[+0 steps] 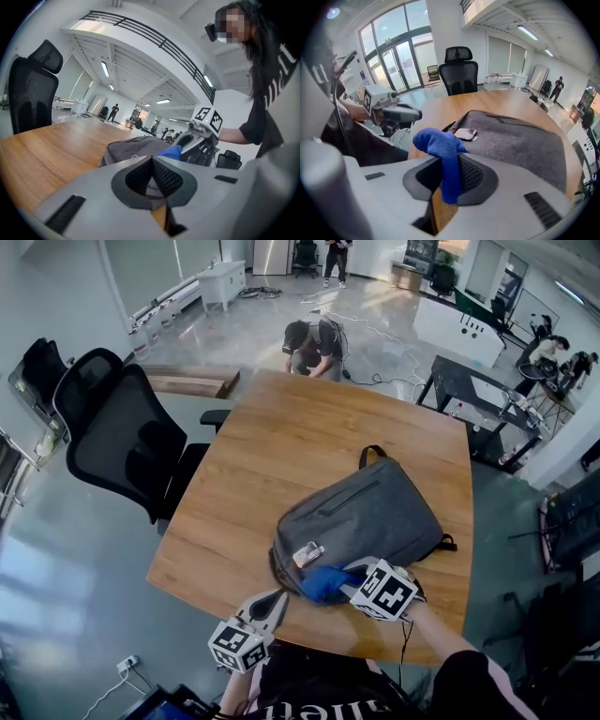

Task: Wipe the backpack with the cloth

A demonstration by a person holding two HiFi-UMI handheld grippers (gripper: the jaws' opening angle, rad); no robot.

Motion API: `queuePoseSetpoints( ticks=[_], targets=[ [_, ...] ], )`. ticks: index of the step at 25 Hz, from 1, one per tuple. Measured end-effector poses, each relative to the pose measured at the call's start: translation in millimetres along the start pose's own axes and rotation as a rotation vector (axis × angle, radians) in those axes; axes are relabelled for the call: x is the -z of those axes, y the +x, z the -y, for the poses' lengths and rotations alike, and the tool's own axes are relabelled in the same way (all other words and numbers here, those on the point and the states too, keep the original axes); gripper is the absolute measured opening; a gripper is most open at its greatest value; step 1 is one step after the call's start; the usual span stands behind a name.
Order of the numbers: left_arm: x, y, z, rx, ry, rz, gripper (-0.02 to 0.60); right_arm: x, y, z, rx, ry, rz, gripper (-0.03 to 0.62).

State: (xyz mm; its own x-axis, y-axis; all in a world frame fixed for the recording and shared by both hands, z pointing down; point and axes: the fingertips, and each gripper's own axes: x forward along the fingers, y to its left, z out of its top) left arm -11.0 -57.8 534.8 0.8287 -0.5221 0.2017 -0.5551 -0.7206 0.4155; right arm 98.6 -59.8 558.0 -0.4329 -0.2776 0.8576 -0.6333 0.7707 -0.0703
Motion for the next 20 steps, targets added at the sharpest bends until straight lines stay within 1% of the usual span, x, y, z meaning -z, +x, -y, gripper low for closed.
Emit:
queuePoseSetpoints(
  ticks=[2,5,11,13,16,18,20],
  targets=[
    [-1,3,3,0.015,0.006,-0.008,-0.003,-18,-11,26,0.053,-0.002,0.033,0.078],
    [-6,10,7,0.041,0.024,-0.020,-0.003,-41,-21,71,0.144,-0.009,0.052,0.078],
    [-29,26,12,0.092,0.067,-0.008,-0.003,-86,-25,152,0.305,-0.076,0.010,0.078],
    [-35,31,15,0.101,0.071,-0.001,-0.003,-98,-24,176,0.346,-0.074,0.002,0.078],
    [-37,36,19,0.111,0.070,-0.001,-0.003,-100,-21,200,0.371,-0.039,-0.025,0.078],
    [-34,37,20,0.116,0.069,-0.009,-0.003,-91,-18,202,0.362,-0.025,-0.046,0.078],
    [-31,39,21,0.117,0.066,-0.018,-0.003,-79,-18,195,0.342,-0.027,-0.059,0.078]
  ],
)
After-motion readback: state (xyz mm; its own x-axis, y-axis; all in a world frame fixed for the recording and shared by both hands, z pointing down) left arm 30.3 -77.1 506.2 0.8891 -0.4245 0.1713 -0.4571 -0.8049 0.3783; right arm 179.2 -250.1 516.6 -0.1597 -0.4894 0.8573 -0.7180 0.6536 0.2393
